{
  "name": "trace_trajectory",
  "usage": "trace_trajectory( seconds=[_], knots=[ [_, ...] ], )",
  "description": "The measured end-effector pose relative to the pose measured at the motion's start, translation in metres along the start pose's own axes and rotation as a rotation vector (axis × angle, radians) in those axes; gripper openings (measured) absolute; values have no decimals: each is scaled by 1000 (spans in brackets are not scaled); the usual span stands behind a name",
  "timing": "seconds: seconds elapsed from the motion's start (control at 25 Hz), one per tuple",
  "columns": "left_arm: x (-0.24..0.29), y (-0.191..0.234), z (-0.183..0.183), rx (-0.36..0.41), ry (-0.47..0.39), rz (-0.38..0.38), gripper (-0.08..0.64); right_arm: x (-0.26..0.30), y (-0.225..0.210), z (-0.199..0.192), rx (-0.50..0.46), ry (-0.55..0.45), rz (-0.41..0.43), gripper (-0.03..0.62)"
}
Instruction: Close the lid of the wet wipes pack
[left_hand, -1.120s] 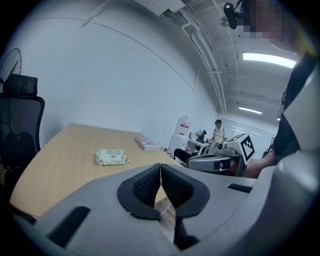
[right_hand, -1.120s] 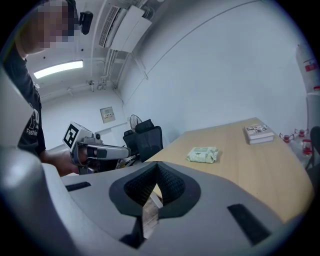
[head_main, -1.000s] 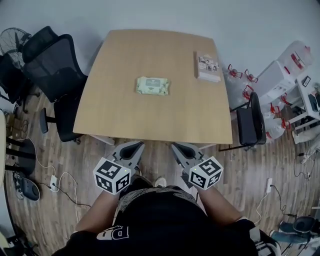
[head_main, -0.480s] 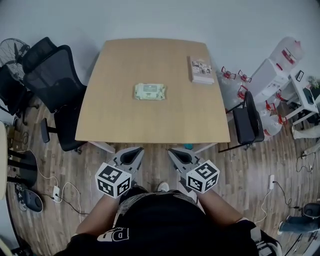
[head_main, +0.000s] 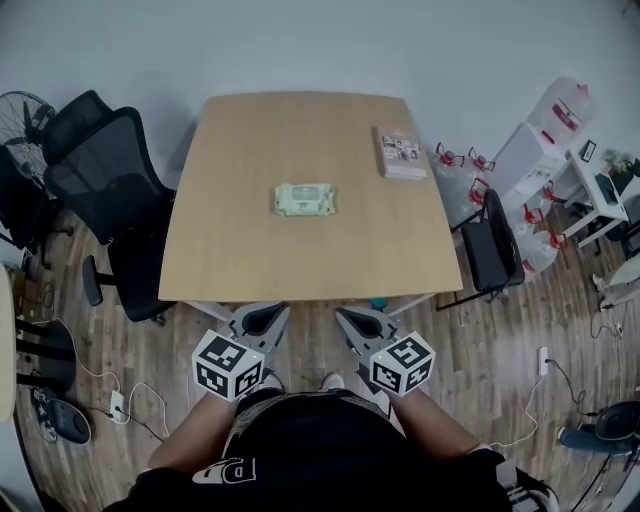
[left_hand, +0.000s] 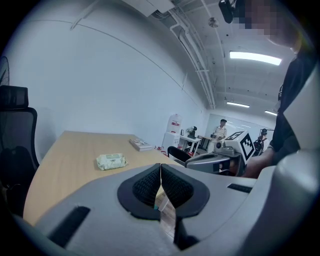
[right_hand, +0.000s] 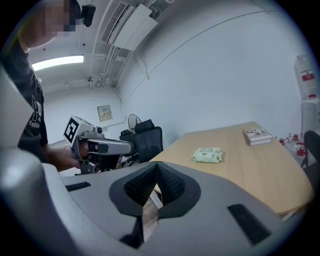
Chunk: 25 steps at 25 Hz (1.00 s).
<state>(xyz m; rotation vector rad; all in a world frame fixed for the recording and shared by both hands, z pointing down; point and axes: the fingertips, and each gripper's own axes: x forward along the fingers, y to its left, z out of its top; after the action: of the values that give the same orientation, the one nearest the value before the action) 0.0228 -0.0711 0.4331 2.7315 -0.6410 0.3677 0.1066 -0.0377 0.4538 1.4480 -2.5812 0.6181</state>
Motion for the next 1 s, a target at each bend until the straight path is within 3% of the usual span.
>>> trace_trajectory(
  seconds=[1.0],
  knots=[
    [-14, 18, -8, 11, 7, -47, 20, 18, 17, -10, 12, 12, -63, 5]
  ],
)
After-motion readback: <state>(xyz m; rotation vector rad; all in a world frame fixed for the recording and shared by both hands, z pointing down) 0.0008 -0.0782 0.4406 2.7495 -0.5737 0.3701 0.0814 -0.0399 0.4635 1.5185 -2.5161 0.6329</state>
